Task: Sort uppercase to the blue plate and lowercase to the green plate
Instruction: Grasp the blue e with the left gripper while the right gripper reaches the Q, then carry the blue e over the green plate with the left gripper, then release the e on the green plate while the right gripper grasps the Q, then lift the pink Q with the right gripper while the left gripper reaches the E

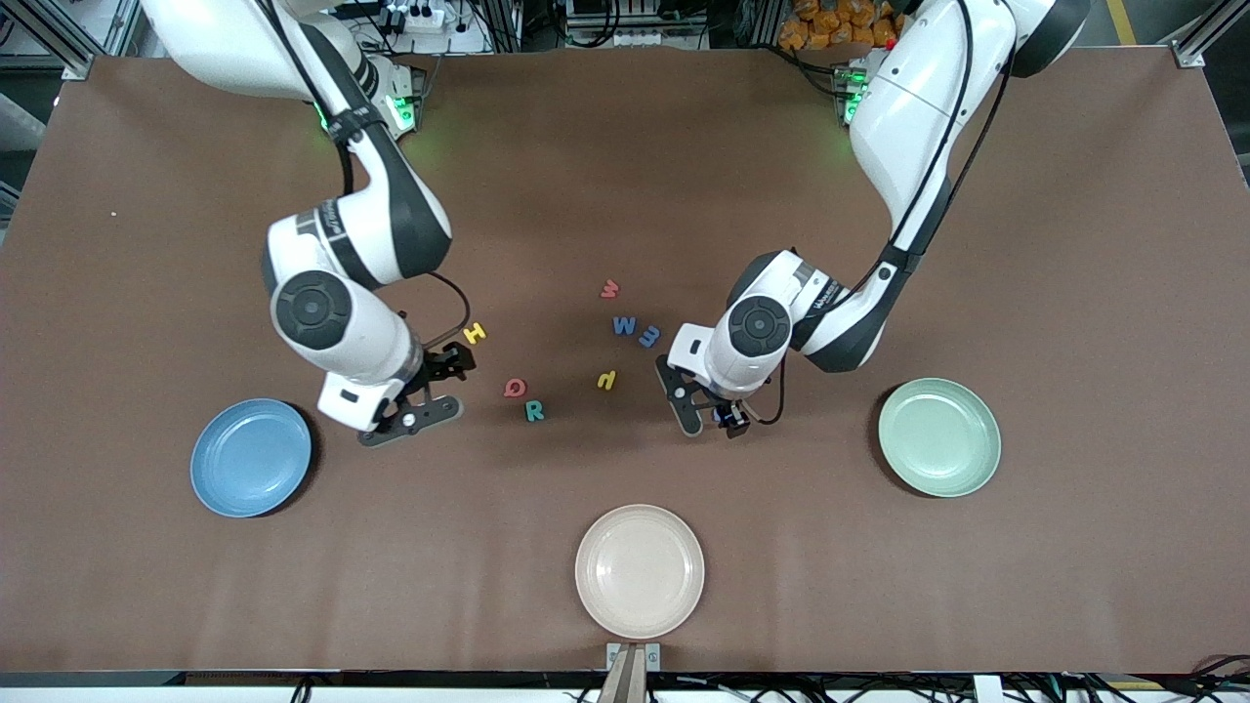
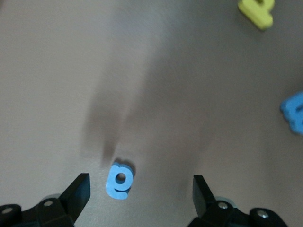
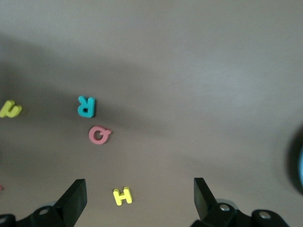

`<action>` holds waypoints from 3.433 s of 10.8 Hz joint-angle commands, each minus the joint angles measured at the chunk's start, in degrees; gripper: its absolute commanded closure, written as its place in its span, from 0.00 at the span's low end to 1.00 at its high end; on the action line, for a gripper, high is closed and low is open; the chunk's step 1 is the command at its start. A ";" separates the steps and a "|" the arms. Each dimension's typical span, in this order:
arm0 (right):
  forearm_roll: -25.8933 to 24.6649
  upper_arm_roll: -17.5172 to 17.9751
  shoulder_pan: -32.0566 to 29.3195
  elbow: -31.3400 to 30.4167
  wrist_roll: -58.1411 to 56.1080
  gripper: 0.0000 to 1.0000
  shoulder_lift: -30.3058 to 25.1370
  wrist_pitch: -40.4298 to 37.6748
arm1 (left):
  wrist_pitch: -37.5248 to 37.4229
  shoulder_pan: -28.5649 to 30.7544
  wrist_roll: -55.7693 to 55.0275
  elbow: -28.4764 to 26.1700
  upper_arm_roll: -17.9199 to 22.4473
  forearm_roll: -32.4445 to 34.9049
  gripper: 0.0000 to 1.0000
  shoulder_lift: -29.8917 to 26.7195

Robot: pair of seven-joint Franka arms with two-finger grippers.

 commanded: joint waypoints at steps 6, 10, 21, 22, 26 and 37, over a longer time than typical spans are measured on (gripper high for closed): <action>-0.74 -0.45 5.62 -8.77 27.54 0.00 0.73 12.91 | 0.16 0.23 6.20 0.71 0.87 1.59 0.25 2.20; -0.83 -0.72 4.56 -9.91 46.24 0.00 3.97 13.34 | 0.25 0.14 6.20 0.80 1.93 2.20 0.70 2.64; 0.32 -0.54 4.91 -9.47 55.41 0.00 9.78 22.57 | -18.03 8.23 6.90 0.98 17.10 0.18 1.00 -12.65; 0.40 -0.54 5.18 -9.30 56.28 0.00 10.22 22.66 | -18.03 8.32 6.81 0.80 19.39 0.10 1.00 -12.22; 0.40 -0.37 5.97 -9.38 56.64 0.00 10.66 23.54 | -17.85 10.16 6.20 0.97 22.22 -2.98 0.00 -10.20; 0.40 -0.37 6.85 -9.38 57.52 1.00 11.10 24.59 | -16.71 -3.26 -10.28 6.87 18.29 -16.70 0.07 -9.31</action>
